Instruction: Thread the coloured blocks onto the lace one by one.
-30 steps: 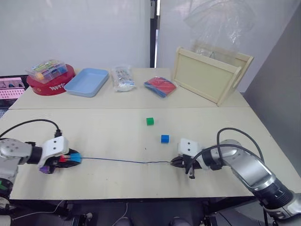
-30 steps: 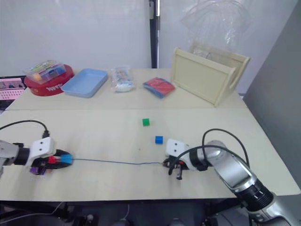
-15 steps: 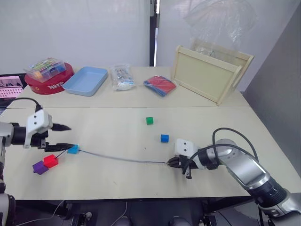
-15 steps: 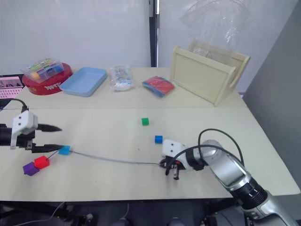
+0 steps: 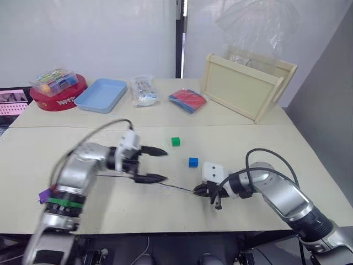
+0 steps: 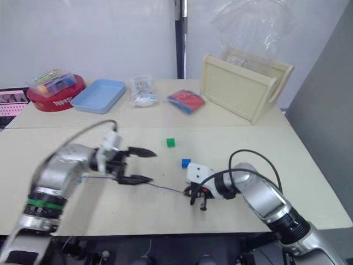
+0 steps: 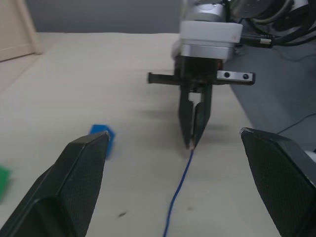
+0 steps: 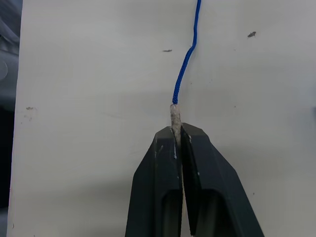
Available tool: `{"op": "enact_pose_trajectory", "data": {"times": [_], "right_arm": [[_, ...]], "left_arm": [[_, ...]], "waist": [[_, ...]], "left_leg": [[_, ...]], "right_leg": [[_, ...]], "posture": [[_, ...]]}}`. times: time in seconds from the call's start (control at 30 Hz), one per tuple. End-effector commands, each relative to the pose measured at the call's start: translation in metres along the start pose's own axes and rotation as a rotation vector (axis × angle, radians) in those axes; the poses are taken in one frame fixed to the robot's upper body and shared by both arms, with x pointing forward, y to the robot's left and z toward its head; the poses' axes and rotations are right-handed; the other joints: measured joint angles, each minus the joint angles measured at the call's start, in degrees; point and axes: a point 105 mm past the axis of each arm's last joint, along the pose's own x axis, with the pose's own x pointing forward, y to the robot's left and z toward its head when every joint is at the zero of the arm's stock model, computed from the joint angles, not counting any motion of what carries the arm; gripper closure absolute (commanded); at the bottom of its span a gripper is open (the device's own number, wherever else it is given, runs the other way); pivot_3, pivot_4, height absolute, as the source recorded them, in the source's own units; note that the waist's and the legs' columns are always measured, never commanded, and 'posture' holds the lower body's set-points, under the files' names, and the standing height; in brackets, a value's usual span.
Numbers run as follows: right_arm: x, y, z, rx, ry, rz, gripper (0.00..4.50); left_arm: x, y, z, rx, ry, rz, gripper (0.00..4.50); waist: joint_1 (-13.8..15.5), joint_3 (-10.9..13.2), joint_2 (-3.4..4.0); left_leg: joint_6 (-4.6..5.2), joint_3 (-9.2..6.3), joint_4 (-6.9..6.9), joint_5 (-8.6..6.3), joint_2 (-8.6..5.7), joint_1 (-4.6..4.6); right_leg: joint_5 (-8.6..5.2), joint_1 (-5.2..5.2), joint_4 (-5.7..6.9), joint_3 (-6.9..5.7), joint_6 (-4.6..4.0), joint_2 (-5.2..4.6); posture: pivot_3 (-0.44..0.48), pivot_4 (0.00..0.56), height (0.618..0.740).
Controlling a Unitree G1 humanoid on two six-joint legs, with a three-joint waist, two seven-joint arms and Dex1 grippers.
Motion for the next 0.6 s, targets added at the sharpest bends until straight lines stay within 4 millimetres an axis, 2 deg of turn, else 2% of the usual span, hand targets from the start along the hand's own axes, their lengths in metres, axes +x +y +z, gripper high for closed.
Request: {"op": "enact_pose_trajectory", "data": {"times": [0.03, 0.13, 0.23, 0.33, 0.43, 0.6], "right_arm": [[-0.004, 0.003, 0.007, -0.029, -0.006, -0.003, 4.5], [-0.003, 0.004, 0.006, -0.026, 0.004, -0.004, 4.5], [-0.002, 0.006, 0.007, -0.017, 0.002, -0.005, 4.5], [-0.003, 0.007, 0.007, -0.015, 0.003, -0.003, 4.5], [-0.002, 0.007, 0.007, -0.013, 0.003, -0.001, 4.5], [-0.002, 0.006, 0.008, -0.017, 0.004, -0.001, 4.5]], "left_arm": [[0.01, 0.0, -0.015, 0.008, 0.026, 0.027, 0.02], [0.023, -0.008, -0.033, 0.007, 0.05, 0.007, 0.02], [0.03, -0.013, -0.04, 0.004, 0.052, -0.003, 0.02], [0.032, -0.011, -0.04, -0.001, 0.041, 0.011, 0.79], [0.032, -0.011, -0.043, 0.0, 0.054, 0.012, 1.79], [0.037, -0.017, -0.044, -0.03, 0.048, -0.019, 1.79]], "waist": [[-0.08, 0.0, 0.0], [-0.15, 0.0, 0.0], [0.19, 0.0, 0.0], [0.32, 0.0, 0.0], [0.32, 0.0, 0.0], [0.38, 0.0, 0.0]], "left_leg": [[0.0, 0.0, 0.0, 0.0, 0.0, 0.0], [0.0, -0.01, 0.01, 0.0, 0.02, 0.03], [0.0, -0.01, 0.05, 0.0, -0.03, 0.02], [0.0, -0.01, 0.05, 0.0, -0.03, 0.02], [0.0, -0.01, 0.05, 0.0, -0.04, 0.02], [0.0, -0.01, 0.05, 0.0, -0.04, 0.02]], "right_leg": [[0.0, 0.0, 0.0, 0.0, 0.0, 0.01], [0.0, -0.01, 0.02, -0.01, 0.0, 0.02], [0.0, 0.02, 0.0, 0.0, 0.0, -0.02], [0.0, 0.02, 0.0, 0.0, 0.0, -0.02], [0.0, 0.02, 0.0, 0.0, 0.0, -0.02], [0.0, 0.02, 0.0, 0.0, 0.0, -0.02]], "posture": [[0.0, 0.15, 0.74], [0.0, 0.15, 0.74], [0.0, 0.15, 0.74], [0.0, 0.15, 0.74], [0.0, 0.15, 0.74], [0.0, 0.15, 0.74]]}}
